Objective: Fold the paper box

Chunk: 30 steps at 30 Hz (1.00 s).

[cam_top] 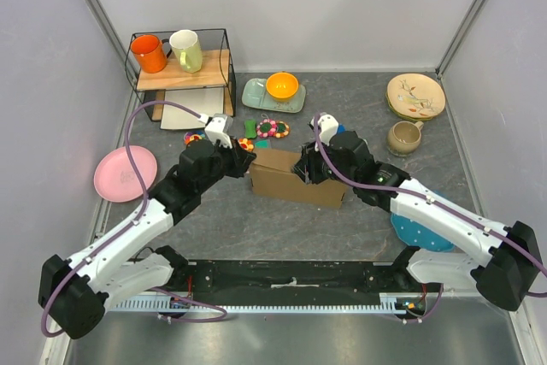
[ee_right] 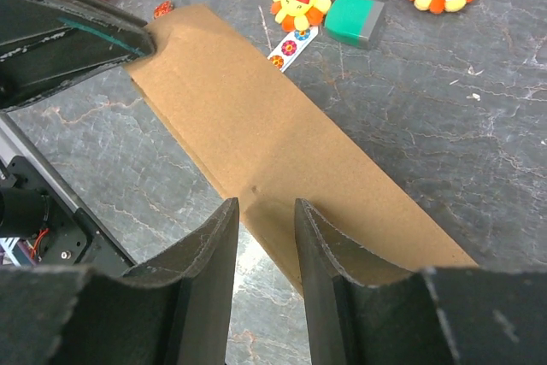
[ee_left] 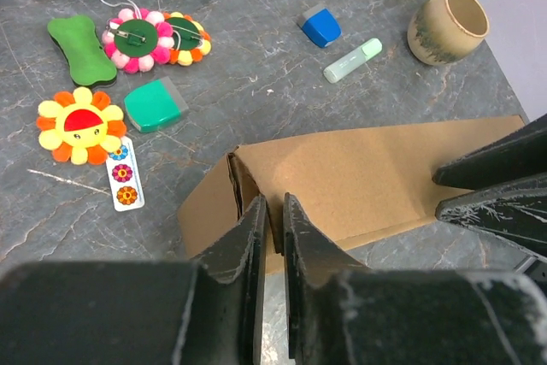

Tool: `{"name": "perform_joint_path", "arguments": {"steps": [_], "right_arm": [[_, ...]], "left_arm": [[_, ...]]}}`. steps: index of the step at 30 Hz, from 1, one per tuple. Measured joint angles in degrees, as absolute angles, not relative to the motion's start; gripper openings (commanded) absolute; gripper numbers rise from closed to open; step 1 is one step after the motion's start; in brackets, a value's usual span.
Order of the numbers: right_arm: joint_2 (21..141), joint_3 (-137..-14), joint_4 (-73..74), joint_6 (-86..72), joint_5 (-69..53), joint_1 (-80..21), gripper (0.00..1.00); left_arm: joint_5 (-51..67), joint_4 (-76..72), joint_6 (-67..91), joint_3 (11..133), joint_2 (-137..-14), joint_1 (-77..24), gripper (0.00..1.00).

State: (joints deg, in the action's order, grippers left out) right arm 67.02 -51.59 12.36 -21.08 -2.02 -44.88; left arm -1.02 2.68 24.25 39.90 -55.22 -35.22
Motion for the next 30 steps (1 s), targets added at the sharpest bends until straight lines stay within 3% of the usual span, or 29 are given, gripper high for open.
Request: {"name": "perform_joint_path", "arguments": {"steps": [1, 5, 8, 13, 17, 20, 22, 26, 30], "right_arm": [[67.1, -51.6, 12.4, -21.0, -1.8, -44.9, 0.42], [67.1, -51.7, 12.5, -20.6, -0.8, -44.9, 0.42], [67.1, -51.8, 12.7, -20.4, 0.0, -44.9, 0.42], [66.8, -51.8, 13.0, -19.9, 1.3, -44.9, 0.41], [66.0, -51.8, 14.3, -19.1, 3.5, -44.8, 0.41], [65.7, -51.8, 14.7, -18.8, 4.5, -44.8, 0.41], [65.5, -51.5, 14.8, -18.6, 4.8, -44.8, 0.41], [64.9, -51.1, 14.7, -18.6, 5.1, -44.7, 0.43], [64.4, -51.0, 15.2, -18.7, 5.5, -44.7, 0.48]], "left_arm": [[-1.0, 2.9, 24.3, 39.9, -55.0, -35.2, 0.21], [-1.3, 4.6, 24.4, 39.9, -54.0, -35.2, 0.46], [-2.5, 6.3, 24.3, 39.9, -53.1, -35.2, 0.54], [-4.9, 9.2, 23.6, 41.8, -52.4, -35.2, 0.54], [-5.9, 10.4, 22.1, 44.5, -53.0, -34.4, 0.4], [-5.0, 9.7, 21.4, 46.2, -55.3, -34.3, 0.39], [-3.7, 9.2, 21.4, 46.2, -56.7, -34.3, 0.41], [-0.8, 7.6, 21.5, 44.8, -57.4, -34.3, 0.55], [0.8, 7.0, 21.6, 44.7, -57.2, -34.3, 0.59]]}}
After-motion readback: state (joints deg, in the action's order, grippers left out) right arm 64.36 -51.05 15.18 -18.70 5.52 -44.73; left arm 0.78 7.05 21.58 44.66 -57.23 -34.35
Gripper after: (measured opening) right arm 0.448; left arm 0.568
